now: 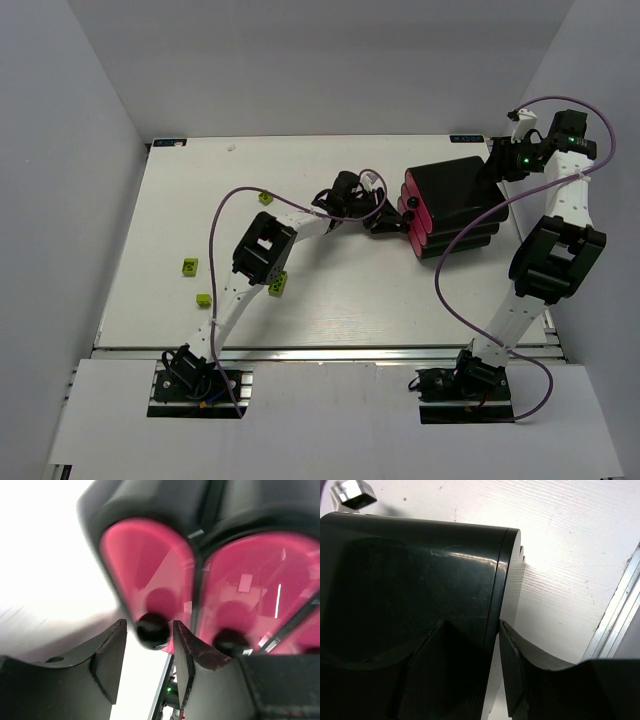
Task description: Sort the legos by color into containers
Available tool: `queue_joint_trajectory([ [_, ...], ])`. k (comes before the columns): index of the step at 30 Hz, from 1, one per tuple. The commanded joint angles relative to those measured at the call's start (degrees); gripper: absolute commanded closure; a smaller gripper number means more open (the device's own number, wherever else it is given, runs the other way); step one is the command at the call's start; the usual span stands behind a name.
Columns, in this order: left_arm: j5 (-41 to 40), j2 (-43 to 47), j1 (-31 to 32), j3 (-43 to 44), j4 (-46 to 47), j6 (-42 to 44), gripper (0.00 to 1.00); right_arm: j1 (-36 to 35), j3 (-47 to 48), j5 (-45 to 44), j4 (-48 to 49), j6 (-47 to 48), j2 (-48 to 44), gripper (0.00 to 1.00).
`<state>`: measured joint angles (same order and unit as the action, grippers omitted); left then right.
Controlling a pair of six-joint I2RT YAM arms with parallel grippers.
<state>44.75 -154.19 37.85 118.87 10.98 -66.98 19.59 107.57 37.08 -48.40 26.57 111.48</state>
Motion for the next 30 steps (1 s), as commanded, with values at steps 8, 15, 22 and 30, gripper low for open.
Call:
queue_joint_trajectory([
  [8, 1.2, 5.6, 0.6, -3.3, -1.0, 2.8, 0.38, -0.4, -1.1, -0.9, -5.5, 1.4, 1.9, 0.46],
  [15, 1.8, 3.7, 1.7, -1.2, -1.8, 2.1, 0.37, -0.3, -1.5, -0.9, -5.3, 1.4, 1.9, 0.46],
  [22, 0.1, 5.0, 1.7, -4.3, -3.2, 3.1, 0.61, -0.3, -1.8, -1.4, -5.1, 1.4, 1.6, 0.46],
  [30, -2.9, 13.1, -0.1, -14.1, -4.8, 8.3, 0.73, 0.0, -2.5, -2.4, -4.9, 1.6, 1.3, 0.47],
])
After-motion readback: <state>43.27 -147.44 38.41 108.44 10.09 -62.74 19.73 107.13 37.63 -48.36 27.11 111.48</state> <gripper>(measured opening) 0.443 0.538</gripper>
